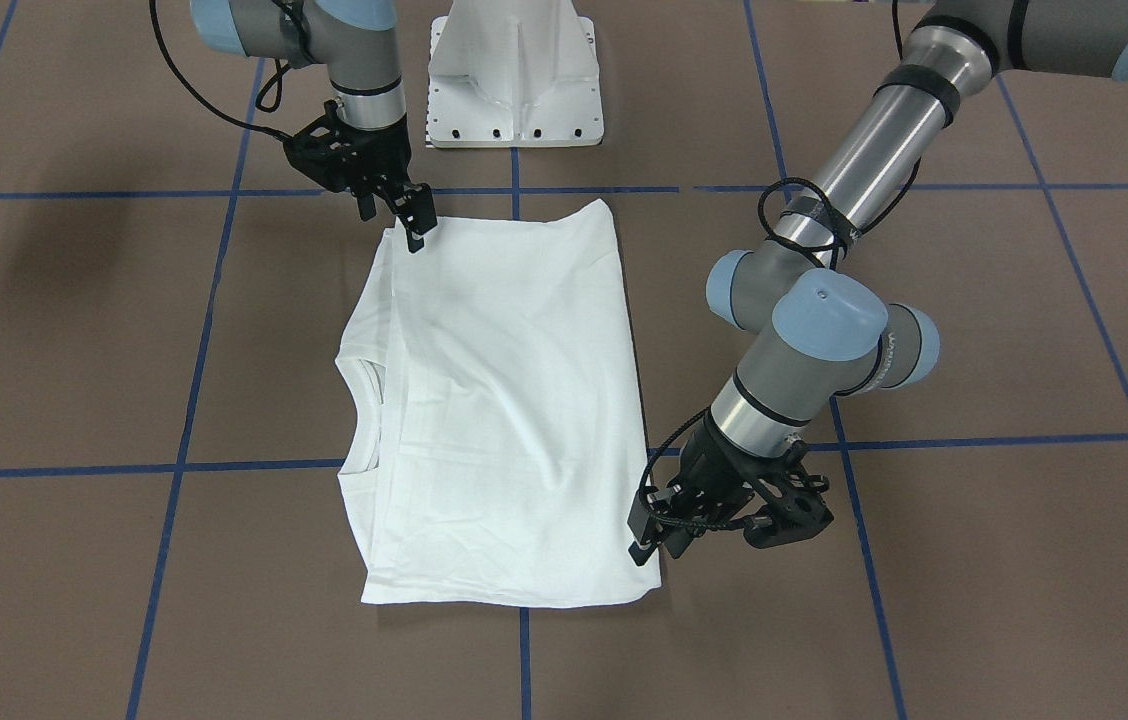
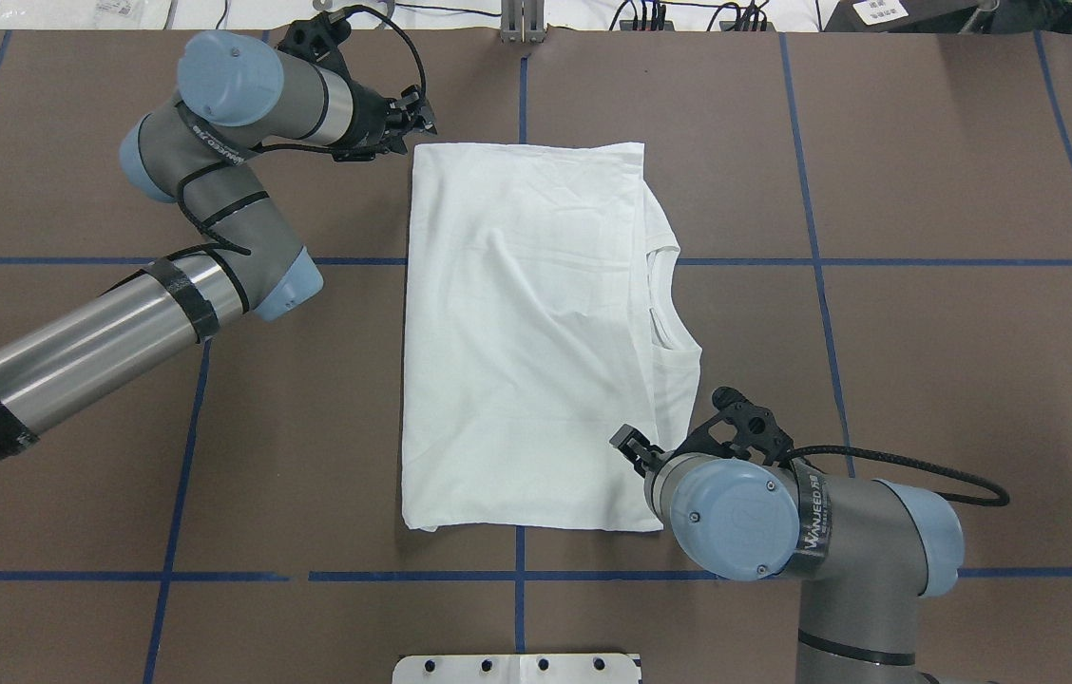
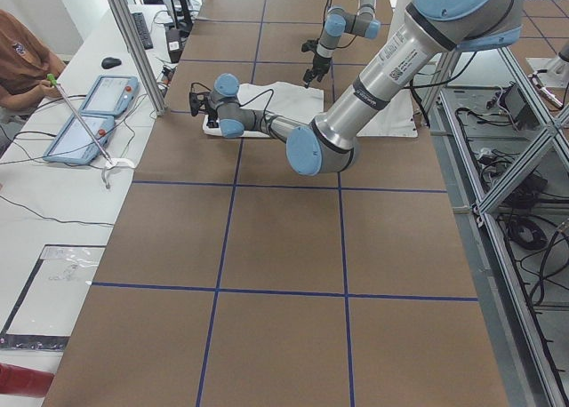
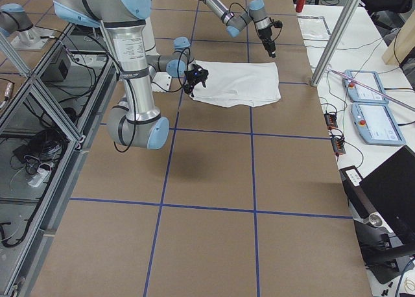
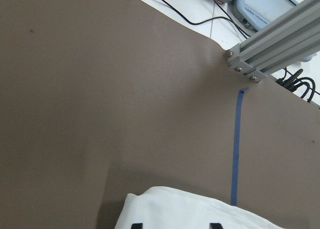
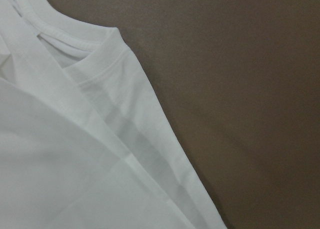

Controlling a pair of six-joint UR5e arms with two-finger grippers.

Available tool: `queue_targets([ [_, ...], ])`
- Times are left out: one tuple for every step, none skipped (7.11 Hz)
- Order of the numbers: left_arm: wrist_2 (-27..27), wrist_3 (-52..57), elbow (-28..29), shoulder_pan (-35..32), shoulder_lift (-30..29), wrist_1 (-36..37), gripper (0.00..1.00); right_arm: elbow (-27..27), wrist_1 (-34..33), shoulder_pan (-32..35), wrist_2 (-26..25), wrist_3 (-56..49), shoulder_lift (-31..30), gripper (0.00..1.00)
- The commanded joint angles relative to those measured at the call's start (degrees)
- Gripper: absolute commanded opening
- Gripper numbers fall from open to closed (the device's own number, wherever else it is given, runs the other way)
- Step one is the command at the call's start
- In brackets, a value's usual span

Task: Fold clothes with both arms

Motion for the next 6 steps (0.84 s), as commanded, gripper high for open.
queue_targets([
  [0.00,0.00,-0.02,0.04,0.13,0.00,0.54,-1.09,0.00,-0.55,0.53,0.09,0.02,0.93],
  [0.00,-0.09,-0.02,0.04,0.13,0.00,0.54,-1.09,0.00,-0.90,0.71,0.09,0.02,0.90],
  [0.00,-0.09,-0.10,0.04,0.13,-0.09,0.54,-1.09,0.00,-0.99,1.23,0.09,-0.07,0.88],
  [0.00,-0.09,-0.10,0.04,0.13,-0.09,0.54,-1.18,0.00,-0.99,1.41,0.09,-0.15,0.87],
  [0.00,-0.09,-0.10,0.04,0.13,-0.17,0.54,-1.18,0.00,-1.08,1.58,0.09,-0.15,0.83],
  [0.00,-0.09,-0.19,0.04,0.13,-0.17,0.55,-1.27,0.00,-1.17,1.67,0.09,-0.07,0.78],
])
